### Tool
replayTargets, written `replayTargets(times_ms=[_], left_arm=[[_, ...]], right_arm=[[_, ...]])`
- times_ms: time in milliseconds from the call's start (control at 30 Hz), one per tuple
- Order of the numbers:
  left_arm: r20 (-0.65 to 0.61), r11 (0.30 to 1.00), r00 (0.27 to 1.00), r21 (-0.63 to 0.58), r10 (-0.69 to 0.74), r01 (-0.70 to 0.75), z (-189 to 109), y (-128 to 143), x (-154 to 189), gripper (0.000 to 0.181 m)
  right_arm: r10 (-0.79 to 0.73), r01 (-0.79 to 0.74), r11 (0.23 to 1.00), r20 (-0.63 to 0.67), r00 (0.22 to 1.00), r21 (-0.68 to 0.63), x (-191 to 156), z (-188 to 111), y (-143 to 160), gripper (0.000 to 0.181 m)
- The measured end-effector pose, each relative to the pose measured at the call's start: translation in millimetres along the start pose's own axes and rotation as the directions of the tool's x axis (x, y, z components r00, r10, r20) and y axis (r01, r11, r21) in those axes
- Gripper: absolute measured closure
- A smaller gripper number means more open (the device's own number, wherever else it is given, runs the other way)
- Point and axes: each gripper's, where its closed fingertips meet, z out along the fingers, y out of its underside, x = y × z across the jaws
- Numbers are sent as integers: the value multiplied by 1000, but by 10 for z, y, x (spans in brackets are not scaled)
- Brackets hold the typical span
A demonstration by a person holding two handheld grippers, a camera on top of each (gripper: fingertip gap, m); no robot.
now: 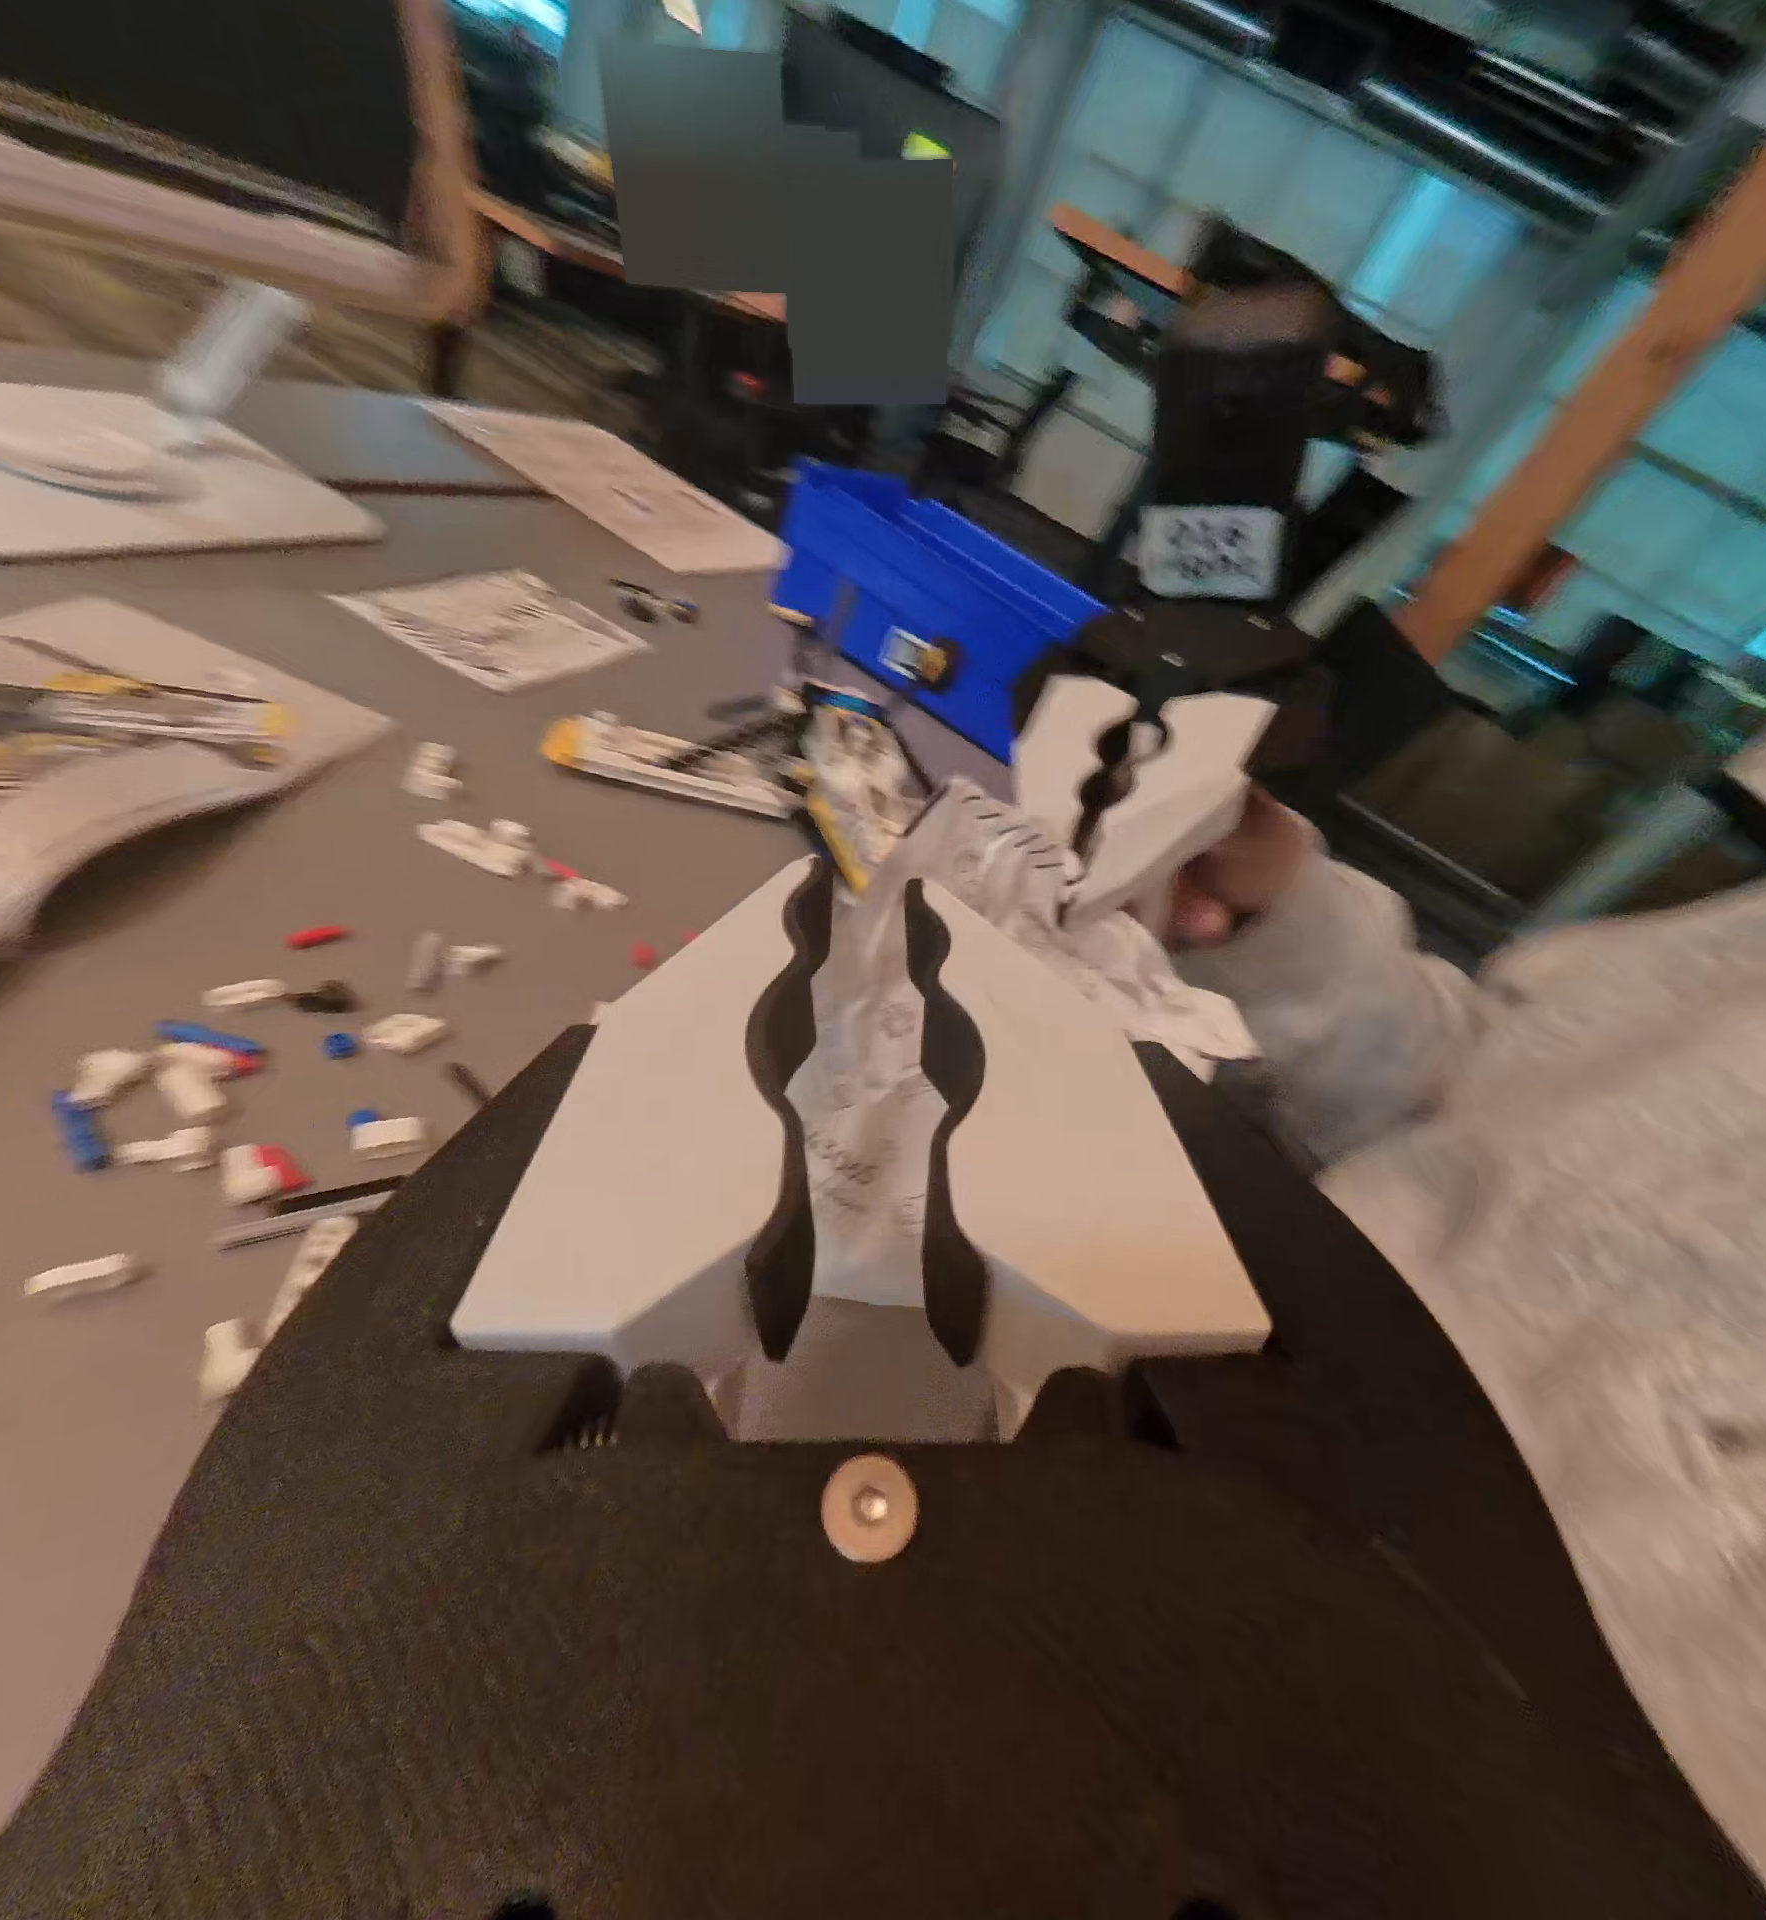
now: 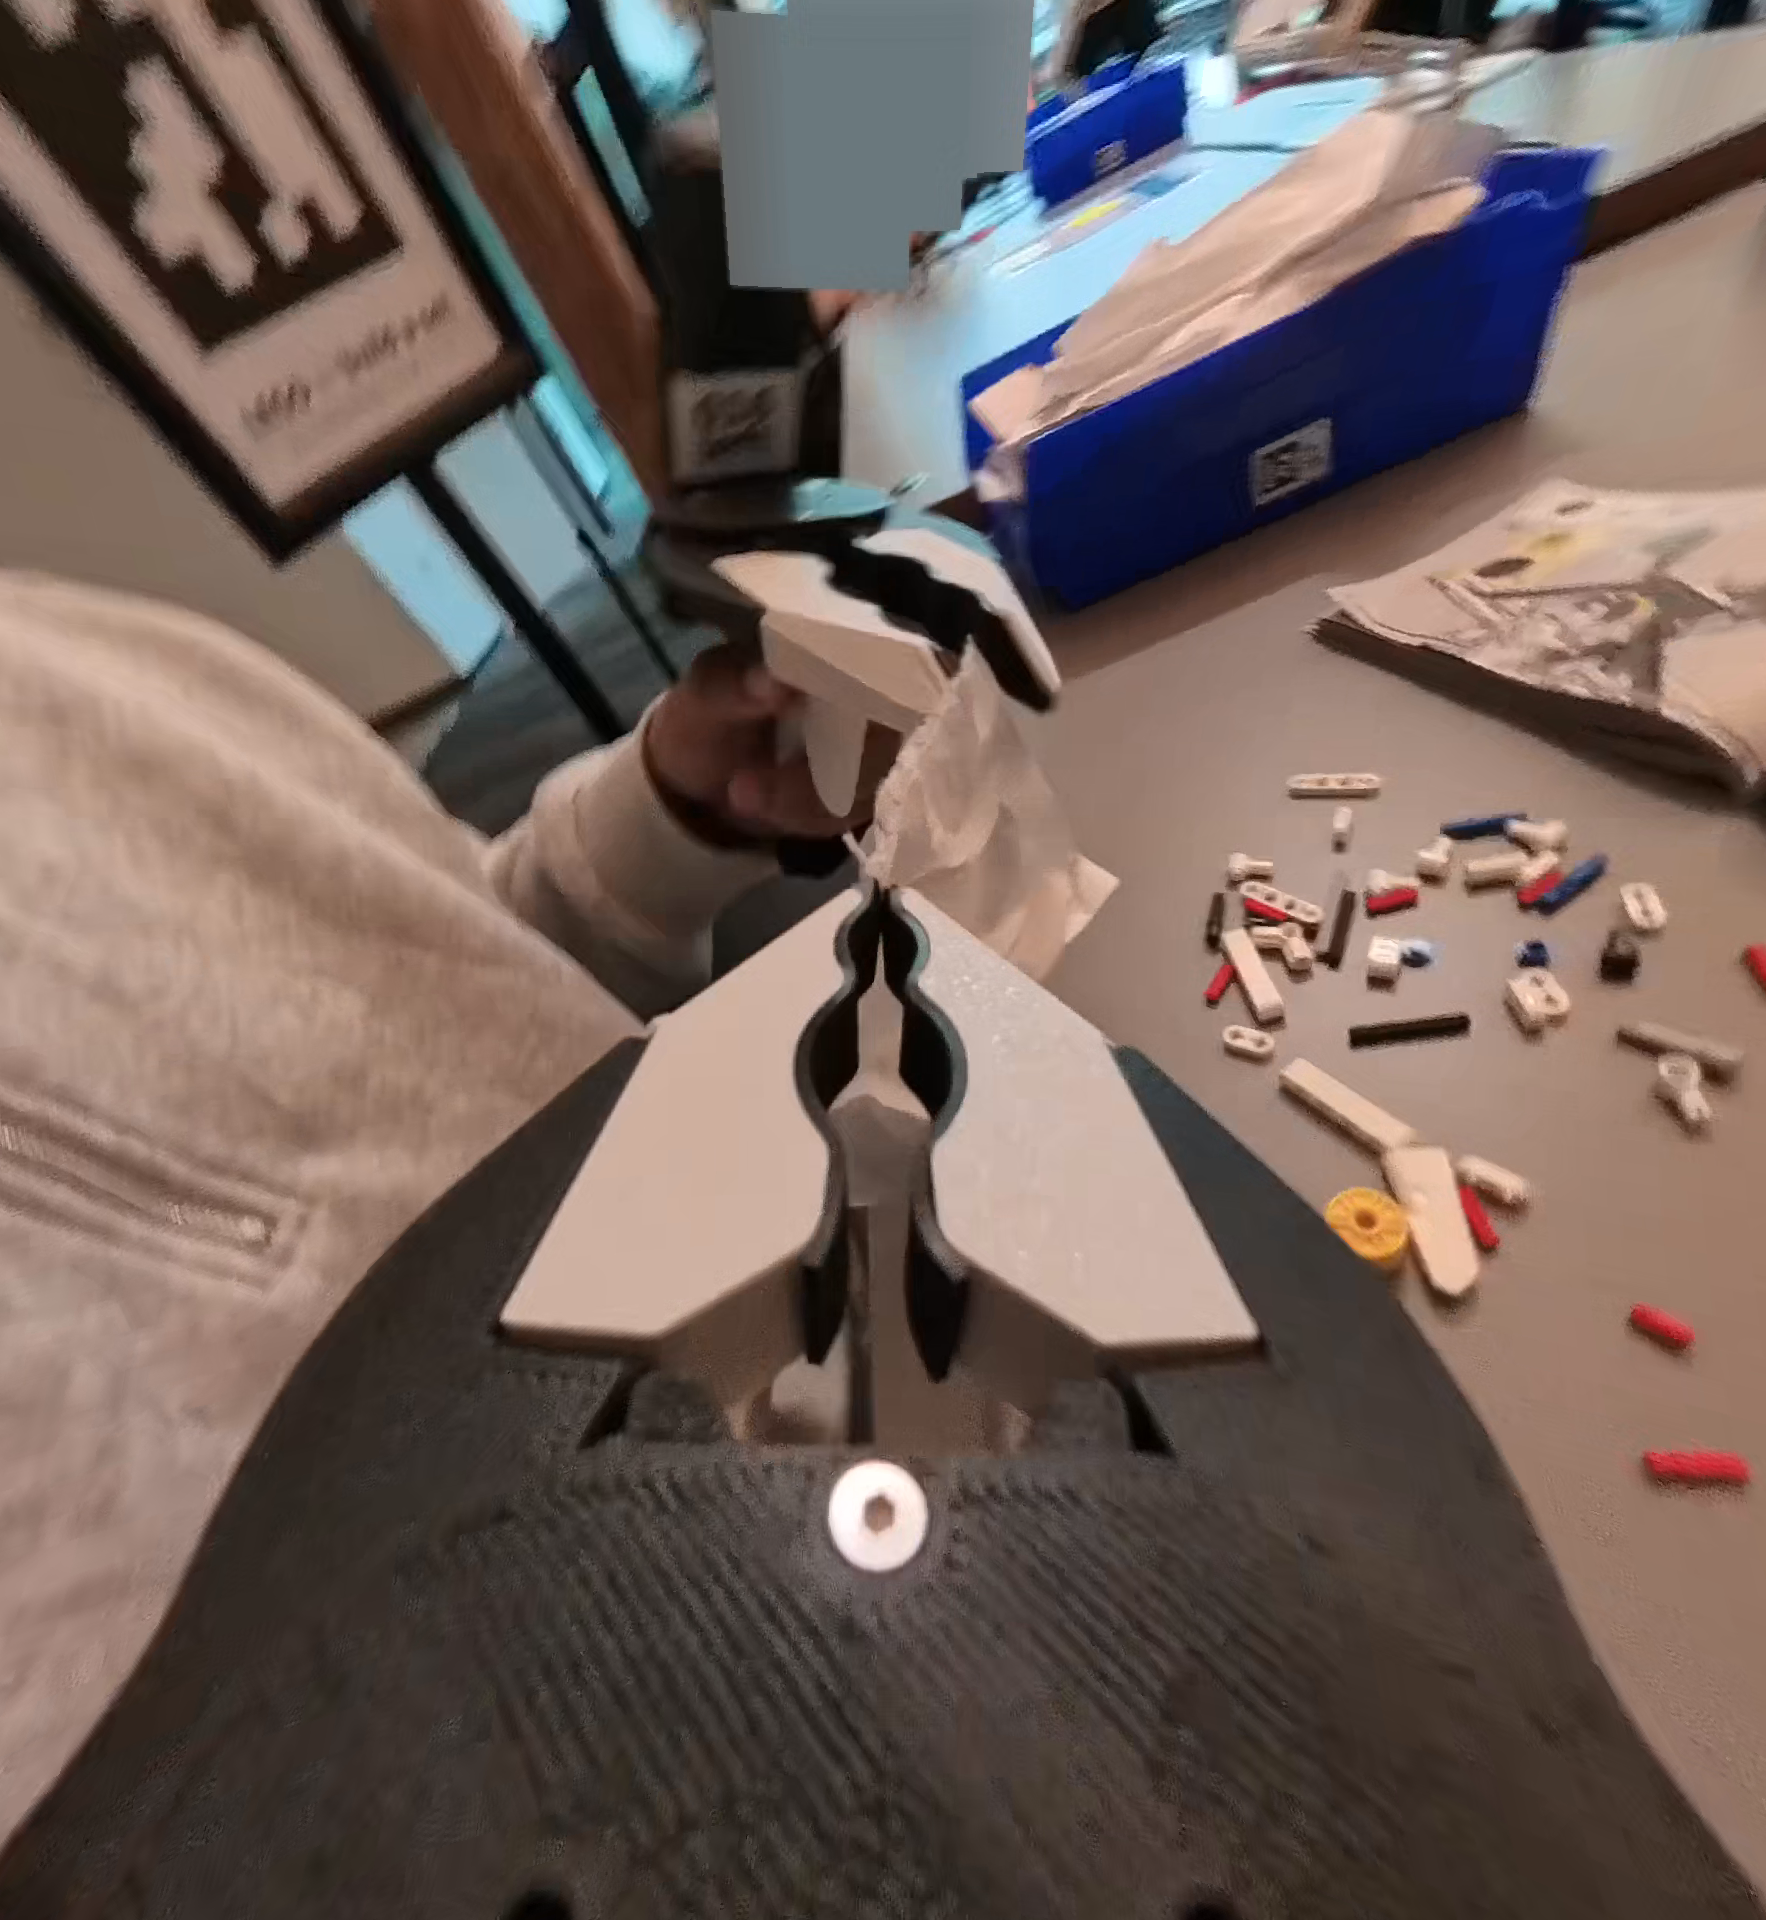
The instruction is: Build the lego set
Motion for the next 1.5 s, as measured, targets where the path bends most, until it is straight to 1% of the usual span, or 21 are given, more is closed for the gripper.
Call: replayTargets(times_ms=[67, 100, 133, 200, 233, 267, 333, 400, 433, 467, 533, 600, 700, 867, 1133, 1233, 1300, 1367, 1400, 1433, 1500], left_arm=[[136, 997, 990, 64, 34, -43, -66, -115, -132, 161], [159, 995, 986, 79, 53, -66, -94, -147, -115, 157], [150, 994, 986, 80, 66, -78, -102, -153, -48, 157], [62, 997, 997, 50, 55, -58, -45, -78, 175, 164], [17, 999, 999, 26, 28, -29, 3, -18, 267, 160], [-1, 1000, 1000, 5, -9, 9, 54, 39, 310, 157], [16, 997, 997, -14, -79, 79, 135, 118, 283, 150], [9, 986, 986, 10, -169, 169, 165, 122, 241, 148], [-25, 974, 974, 28, -224, 225, 163, 100, 249, 148], [-58, 961, 961, 41, -271, 274, 155, 81, 256, 151], [-62, 942, 943, 53, -327, 330, 135, 87, 206, 163], [-59, 933, 934, 65, -352, 355, 110, 98, 167, 179], [-94, 915, 916, 67, -391, 398, 79, 91, 185, 181], [-104, 931, 931, 67, -351, 358, 31, 97, 214, 181], [-123, 941, 935, 25, -332, 338, 38, 166, 243, 181], [-137, 940, 933, 25, -334, 340, 35, 175, 268, 181], [-124, 939, 934, 32, -335, 341, 30, 168, 246, 181], [-123, 940, 935, 33, -333, 339, 33, 162, 247, 181], [-127, 941, 935, 31, -332, 338, 39, 159, 260, 181], [-135, 941, 934, 29, -330, 336, 48, 158, 278, 181], [-158, 943, 933, 24, -325, 332, 64, 154, 333, 181]], right_arm=[[111, -106, 991, -62, 992, 82, 116, -62, -92, 181], [138, -128, 984, -83, 987, 121, 148, -97, -130, 181], [150, -133, 979, -104, 983, 154, 169, -123, -159, 181], [145, -111, 974, -170, 975, 195, 224, -143, -175, 181], [132, -91, 975, -201, 971, 201, 238, -127, -166, 181], [113, -69, 978, -222, 968, 198, 232, -92, -146, 181], [53, -2, 985, -287, 957, 174, 227, -7, -98, 181], [-49, 100, 989, -386, 921, 113, 247, 63, -46, 181], [-105, 153, 985, -437, 893, 75, 261, 84, -25, 181], [-159, 198, 980, -468, 869, 35, 251, 112, -4, 181], [-236, 262, 965, -509, 827, -22, 225, 149, 16, 181], [-275, 298, 954, -514, 812, -40, 184, 166, 8, 181], [-260, 288, 957, -489, 833, -19, 158, 180, 11, 181], [-132, 192, 976, -415, 900, 105, 121, 139, -32, 181], [-3, 84, 968, -321, 947, 238, 107, -13, -115, 181], [-4, 82, 977, -369, 929, 196, 207, -73, -71, 181], [-18, 88, 979, -354, 935, 182, 154, -52, -67, 181], [-22, 79, 980, -299, 954, 181, 33, 20, -74, 161], [-22, 76, 982, -295, 955, 173, 12, 54, -65, 156], [-26, 79, 984, -310, 950, 160, 22, 79, -48, 152], [-37, 88, 987, -352, 935, 131, 79, 113, -3, 153]])
